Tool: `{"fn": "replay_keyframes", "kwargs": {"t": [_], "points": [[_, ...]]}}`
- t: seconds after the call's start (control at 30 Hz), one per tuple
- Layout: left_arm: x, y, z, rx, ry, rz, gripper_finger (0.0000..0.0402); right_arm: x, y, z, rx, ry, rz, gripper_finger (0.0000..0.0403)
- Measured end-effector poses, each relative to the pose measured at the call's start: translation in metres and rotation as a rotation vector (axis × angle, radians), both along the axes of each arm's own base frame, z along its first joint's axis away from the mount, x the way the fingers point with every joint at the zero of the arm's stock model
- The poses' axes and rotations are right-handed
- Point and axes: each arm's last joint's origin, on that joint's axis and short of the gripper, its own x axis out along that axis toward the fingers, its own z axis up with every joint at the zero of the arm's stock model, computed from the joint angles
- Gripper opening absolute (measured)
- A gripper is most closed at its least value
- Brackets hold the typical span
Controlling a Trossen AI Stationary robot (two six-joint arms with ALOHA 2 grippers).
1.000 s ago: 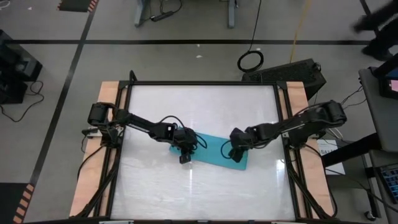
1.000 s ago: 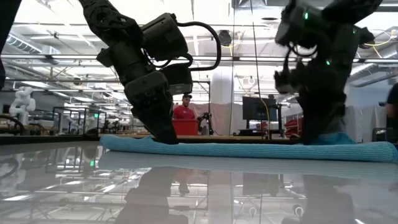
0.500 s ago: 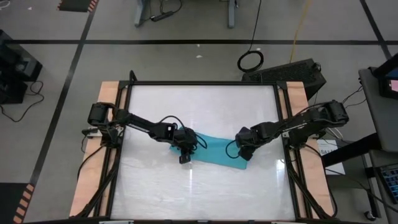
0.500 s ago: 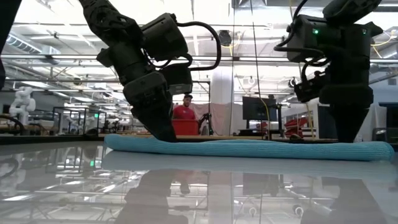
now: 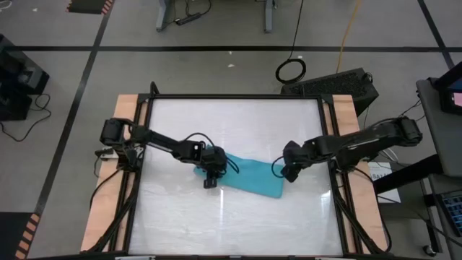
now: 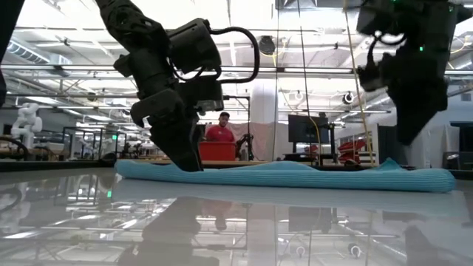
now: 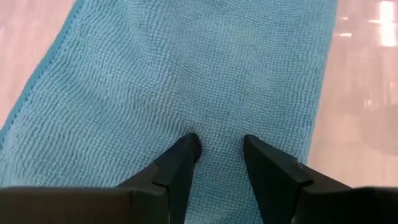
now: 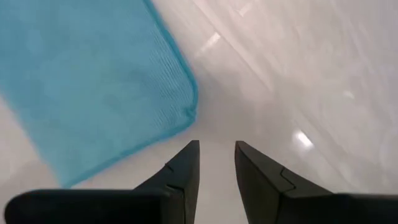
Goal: Roll towel
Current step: Roll the blue microfiber towel
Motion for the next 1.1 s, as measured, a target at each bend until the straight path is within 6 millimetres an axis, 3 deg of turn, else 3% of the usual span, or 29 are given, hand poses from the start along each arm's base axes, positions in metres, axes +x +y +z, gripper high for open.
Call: {"fn": "replay_keyframes", "kwargs": {"t": [0.27, 0.4, 0.6, 0.73, 0.83, 0.93, 1.1], "points": [[-0.002, 0.02, 0.031, 0.019, -0.075, 0.063, 0.0152, -0.003, 0.009, 0.029, 0.038, -0.282, 0.043, 0.0093], [0.001, 0.025, 0.076, 0.013, -0.229, 0.073, 0.0152, -0.004, 0.014, 0.037, 0.054, -0.363, 0.071, 0.0093], [-0.011, 0.024, 0.133, -0.031, -0.422, 0.098, 0.0152, -0.003, 0.021, 0.04, 0.049, -0.404, 0.102, 0.0093], [-0.023, 0.015, 0.192, -0.175, -0.703, 0.009, 0.0152, -0.003, 0.025, 0.041, 0.041, -0.423, 0.129, 0.0093], [-0.04, 0.01, 0.229, -0.171, -0.908, -0.025, 0.0152, -0.003, 0.026, 0.042, 0.024, -0.433, 0.13, 0.0093], [-0.057, 0.011, 0.249, -0.096, -1.009, 0.02, 0.0152, -0.003, 0.027, 0.042, 0.009, -0.444, 0.129, 0.0093], [-0.076, 0.012, 0.265, -0.073, -1.077, 0.061, 0.0152, -0.001, 0.028, 0.044, 0.001, -0.466, 0.142, 0.0093]]}}
